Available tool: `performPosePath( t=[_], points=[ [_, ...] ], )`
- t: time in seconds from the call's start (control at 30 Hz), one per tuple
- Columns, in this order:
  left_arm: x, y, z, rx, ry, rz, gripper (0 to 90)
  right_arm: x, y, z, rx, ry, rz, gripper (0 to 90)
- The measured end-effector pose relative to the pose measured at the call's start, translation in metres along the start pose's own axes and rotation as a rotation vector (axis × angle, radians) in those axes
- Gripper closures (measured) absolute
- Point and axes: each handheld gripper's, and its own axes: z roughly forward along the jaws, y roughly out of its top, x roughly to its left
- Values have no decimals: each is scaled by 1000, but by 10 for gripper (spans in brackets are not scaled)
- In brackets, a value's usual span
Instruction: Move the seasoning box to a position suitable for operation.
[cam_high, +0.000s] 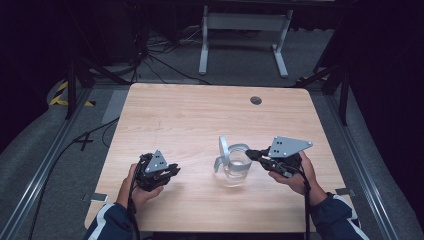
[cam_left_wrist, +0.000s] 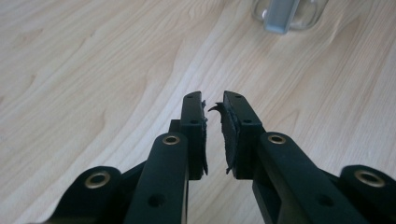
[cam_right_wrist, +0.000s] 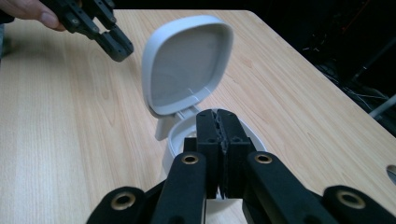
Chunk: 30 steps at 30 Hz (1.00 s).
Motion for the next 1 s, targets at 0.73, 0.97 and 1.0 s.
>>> performPosePath(
  t=[0.73, 0.97, 1.0],
  points=[
    [17, -42, -19, 72, 7, -44, 645, -28, -77, -53, 129, -127, 80, 841],
    [20, -50, -21, 71, 14, -55, 617, -33, -105, -68, 178, -174, 100, 812],
    [20, -50, -20, 77, 11, -55, 616, -34, -110, -70, 184, -175, 113, 806]
  ],
)
